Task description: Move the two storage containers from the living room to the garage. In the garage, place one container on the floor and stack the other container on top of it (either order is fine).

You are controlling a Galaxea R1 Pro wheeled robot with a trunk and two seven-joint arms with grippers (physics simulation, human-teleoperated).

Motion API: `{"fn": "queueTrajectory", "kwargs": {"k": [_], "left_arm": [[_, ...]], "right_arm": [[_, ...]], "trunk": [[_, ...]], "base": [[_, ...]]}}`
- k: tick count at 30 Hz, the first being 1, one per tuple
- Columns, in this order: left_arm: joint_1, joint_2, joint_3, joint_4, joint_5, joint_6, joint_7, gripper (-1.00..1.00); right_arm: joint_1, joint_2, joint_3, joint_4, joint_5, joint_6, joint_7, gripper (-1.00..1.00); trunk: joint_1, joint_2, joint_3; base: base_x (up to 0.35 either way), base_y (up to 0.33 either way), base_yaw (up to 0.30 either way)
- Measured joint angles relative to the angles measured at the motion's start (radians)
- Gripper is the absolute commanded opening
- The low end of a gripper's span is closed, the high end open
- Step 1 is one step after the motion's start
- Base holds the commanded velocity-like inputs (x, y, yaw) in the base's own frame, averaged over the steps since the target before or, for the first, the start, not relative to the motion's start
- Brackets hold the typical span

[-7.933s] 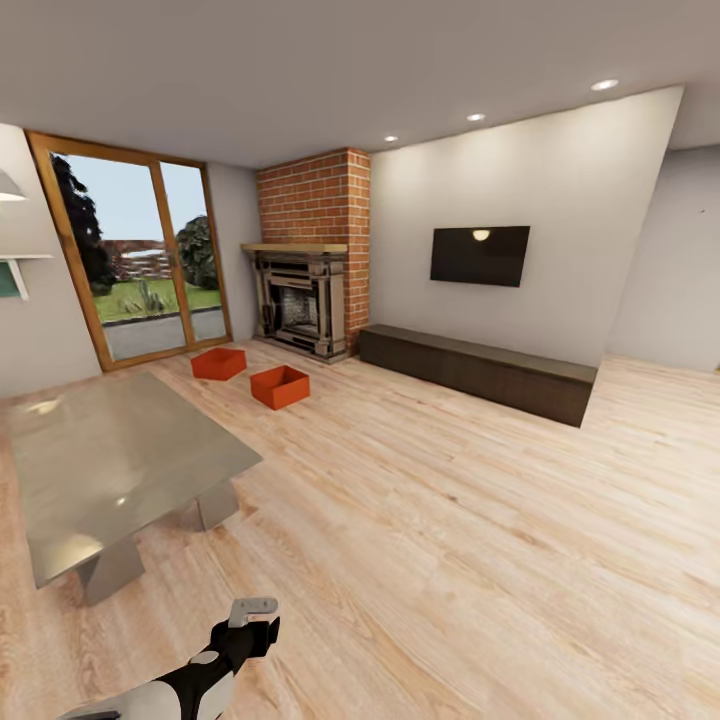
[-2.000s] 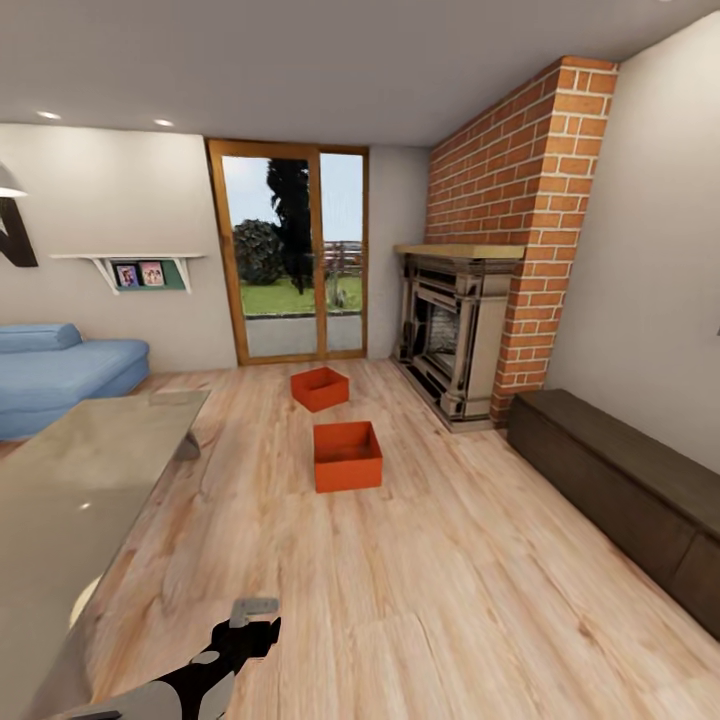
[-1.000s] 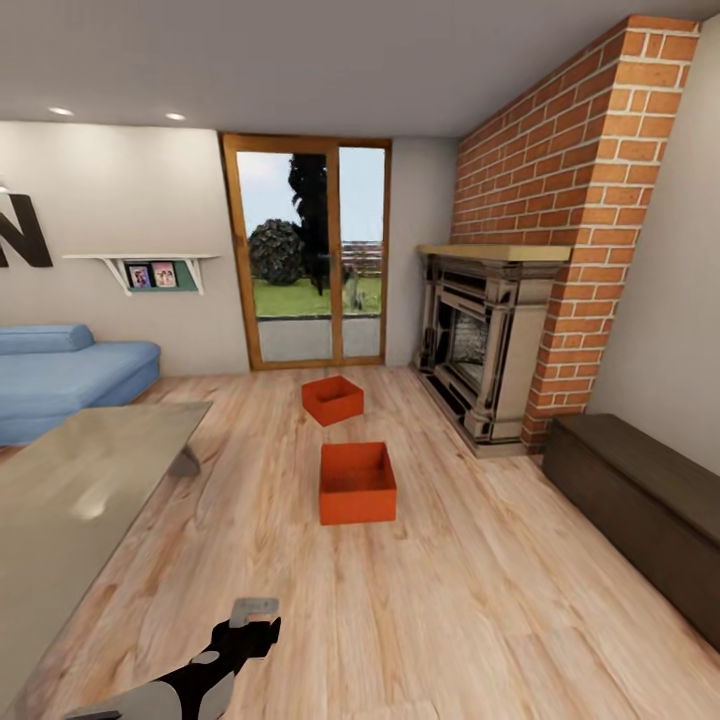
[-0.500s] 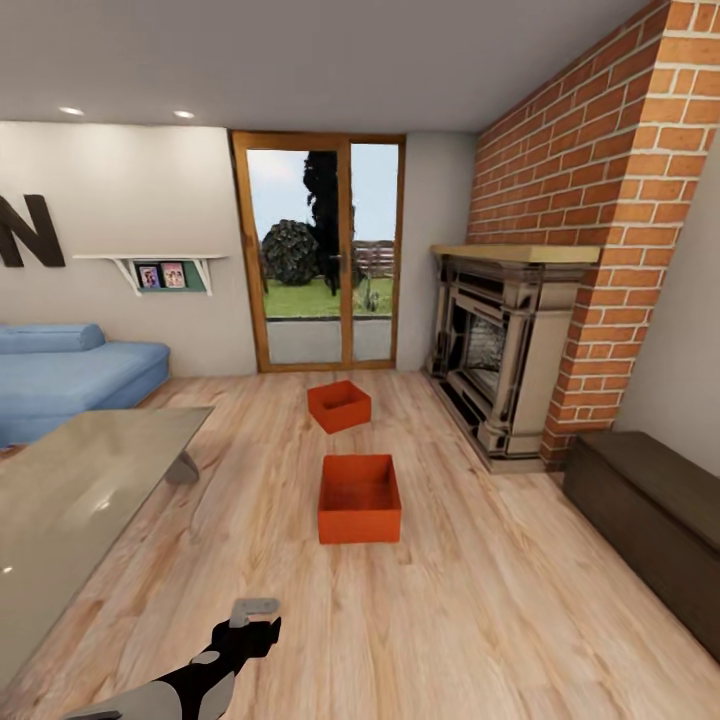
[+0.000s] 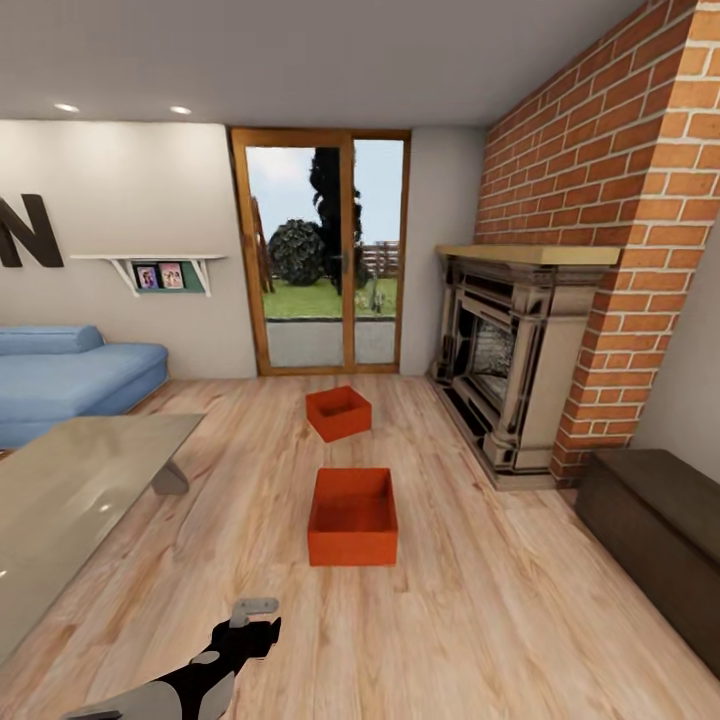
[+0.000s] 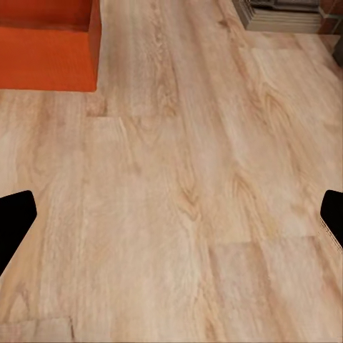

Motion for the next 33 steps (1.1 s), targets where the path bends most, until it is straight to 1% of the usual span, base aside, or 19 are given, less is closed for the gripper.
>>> {"fn": "queueTrajectory", "kwargs": {"k": [14, 33], "left_arm": [[0.0, 0.005, 0.0, 0.0, 0.0, 0.0, -0.001, 1.0], [0.0, 0.002, 0.0, 0.0, 0.0, 0.0, -0.001, 1.0]], "right_arm": [[0.0, 0.0, 0.0, 0.0, 0.0, 0.0, 0.0, 1.0], [0.0, 0.0, 0.0, 0.0, 0.0, 0.0, 0.0, 1.0]], "trunk": [[0.0, 0.0, 0.0], [0.0, 0.0, 0.0]], "base": [[0.327, -0.022, 0.0], [0.329, 0.0, 0.0]]}}
